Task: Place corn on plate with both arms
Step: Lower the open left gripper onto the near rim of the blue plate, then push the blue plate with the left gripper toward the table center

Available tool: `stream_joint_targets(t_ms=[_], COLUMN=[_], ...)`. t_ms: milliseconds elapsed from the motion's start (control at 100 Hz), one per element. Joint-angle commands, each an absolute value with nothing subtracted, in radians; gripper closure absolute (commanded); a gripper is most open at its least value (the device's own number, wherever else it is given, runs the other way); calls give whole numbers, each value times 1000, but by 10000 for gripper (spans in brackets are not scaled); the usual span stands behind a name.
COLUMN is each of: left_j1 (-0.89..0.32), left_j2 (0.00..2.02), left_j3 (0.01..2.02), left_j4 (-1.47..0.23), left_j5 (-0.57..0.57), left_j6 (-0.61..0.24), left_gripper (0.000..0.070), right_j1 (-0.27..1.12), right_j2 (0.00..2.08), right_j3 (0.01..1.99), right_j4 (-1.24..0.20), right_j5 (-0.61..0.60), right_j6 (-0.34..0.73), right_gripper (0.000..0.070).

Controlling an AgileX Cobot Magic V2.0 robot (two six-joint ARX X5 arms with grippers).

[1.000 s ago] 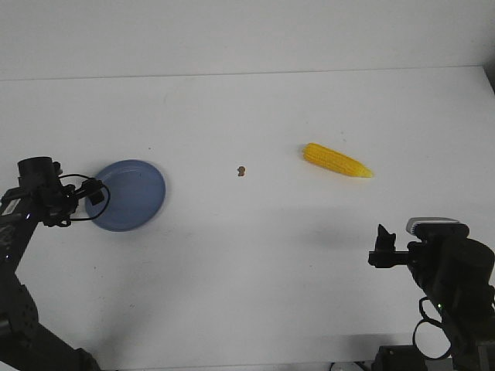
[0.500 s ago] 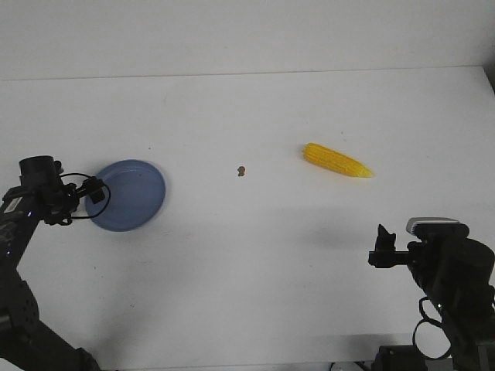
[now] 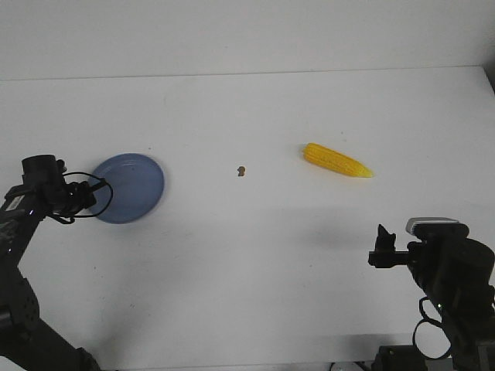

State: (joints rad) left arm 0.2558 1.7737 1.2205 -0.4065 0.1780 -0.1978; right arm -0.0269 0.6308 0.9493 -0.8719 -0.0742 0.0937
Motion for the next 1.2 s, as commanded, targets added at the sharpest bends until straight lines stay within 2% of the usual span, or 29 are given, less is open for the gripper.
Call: stream_joint_targets(t_ms=[0, 230, 670, 780, 1190], left_j1=[263, 265, 239, 190, -81], left_j2=[1805, 1779, 1562, 1539, 1559], left_j3=[1224, 1225, 1225, 1225, 1223], left_j4=[-424, -418, -430, -444, -447], left_j5=[159, 312, 507, 542, 540], left_j6=[-193, -205, -252, -253, -236], left_gripper=[694, 694, 694, 694, 694], right_j1=[-27, -27, -27, -27, -27], right_j2=[636, 636, 636, 636, 636], right_j3=[964, 964, 964, 964, 964], right_j4=[-861, -861, -861, -861, -861], right_j5=[-70, -70, -70, -70, -70], right_j6=[85, 85, 85, 85, 85], right_gripper=[173, 174, 173, 174, 173])
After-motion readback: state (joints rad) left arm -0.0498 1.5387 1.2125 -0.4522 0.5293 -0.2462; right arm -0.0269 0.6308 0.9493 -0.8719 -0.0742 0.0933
